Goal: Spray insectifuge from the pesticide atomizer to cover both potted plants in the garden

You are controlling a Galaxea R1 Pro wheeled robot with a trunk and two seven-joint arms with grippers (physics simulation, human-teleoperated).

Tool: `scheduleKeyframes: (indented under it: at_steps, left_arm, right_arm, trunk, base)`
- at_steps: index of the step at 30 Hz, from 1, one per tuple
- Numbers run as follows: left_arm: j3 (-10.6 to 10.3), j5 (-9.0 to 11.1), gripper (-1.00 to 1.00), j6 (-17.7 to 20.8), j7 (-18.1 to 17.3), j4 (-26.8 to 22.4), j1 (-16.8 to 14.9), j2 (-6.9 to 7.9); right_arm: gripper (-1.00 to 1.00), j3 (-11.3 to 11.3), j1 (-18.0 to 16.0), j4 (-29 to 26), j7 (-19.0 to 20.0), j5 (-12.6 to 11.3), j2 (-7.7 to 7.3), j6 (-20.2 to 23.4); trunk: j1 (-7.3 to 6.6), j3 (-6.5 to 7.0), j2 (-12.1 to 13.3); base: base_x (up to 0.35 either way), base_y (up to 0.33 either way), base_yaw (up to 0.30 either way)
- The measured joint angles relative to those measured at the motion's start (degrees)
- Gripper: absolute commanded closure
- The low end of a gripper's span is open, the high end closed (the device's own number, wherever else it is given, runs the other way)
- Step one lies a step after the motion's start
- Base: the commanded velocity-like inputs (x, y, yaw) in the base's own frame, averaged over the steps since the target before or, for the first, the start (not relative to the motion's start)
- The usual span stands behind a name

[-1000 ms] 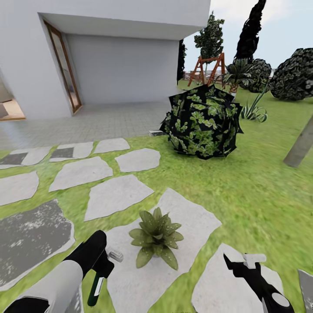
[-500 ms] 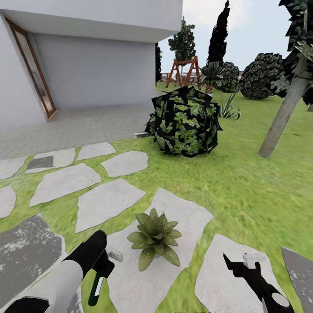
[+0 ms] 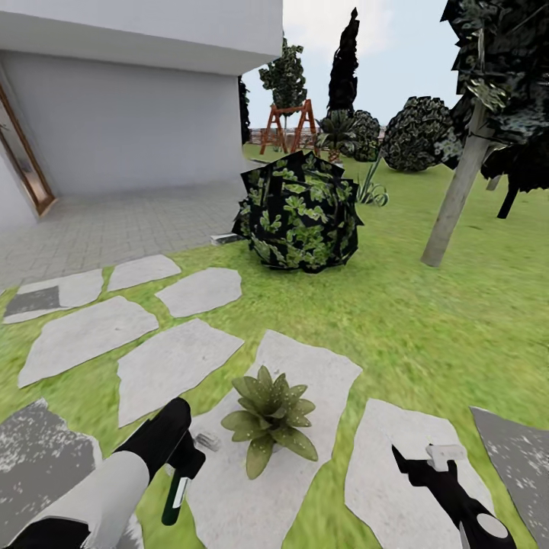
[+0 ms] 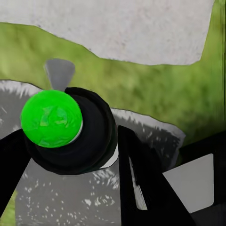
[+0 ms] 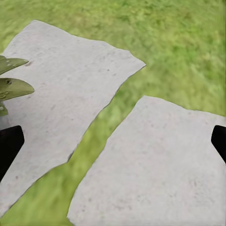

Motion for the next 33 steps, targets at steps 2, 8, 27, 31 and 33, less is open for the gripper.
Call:
scheduleKeyframes:
  at_steps: [2,8,27,31,33]
  left_arm:
    - [-0.05,-0.04,1.00,0.12,-0.17,-0.07,-0.65,-0.27]
    - [-0.04,-0.03,1.00,0.48,-0.29,0.00,-3.51,-0.44]
    - [-0.01,0.16,1.00,0.72,-0.48,0.09,-4.40,-0.59]
    - [-0.01,0.07,1.00,0.76,-0.48,0.07,-4.47,-0.82]
    - [-0.01,-0.05,1.00,0.69,-0.46,0.07,-4.48,-1.05]
  right_arm:
    - [-1.00,0.00,0.00,-0.03,0.00,0.00,0.00,0.00]
    - [-1.00,-0.05,0.01,-0.05,-0.08,0.00,0.00,0.00]
    - [-1.00,-0.09,0.00,-0.06,-0.09,0.00,0.00,0.00]
    - [-1.00,-0.04,0.00,-0.06,-0.06,0.00,0.00,0.02]
    - [-1.00,-0.05,0.00,-0.11,-0.02,0.00,-0.01,0.04]
  trunk:
    - [0.00,0.00,0.00]
    - [0.00,0.00,0.00]
    - [0.00,0.00,0.00]
    - [0.03,0.00,0.00]
    - [0.01,0.00,0.00]
  base:
    - [0.000,0.005,-0.005]
    - [0.000,0.001,-0.116]
    - [-0.001,0.000,-0.214]
    - [-0.158,0.000,-0.002]
    - [-0.067,0.000,0.000]
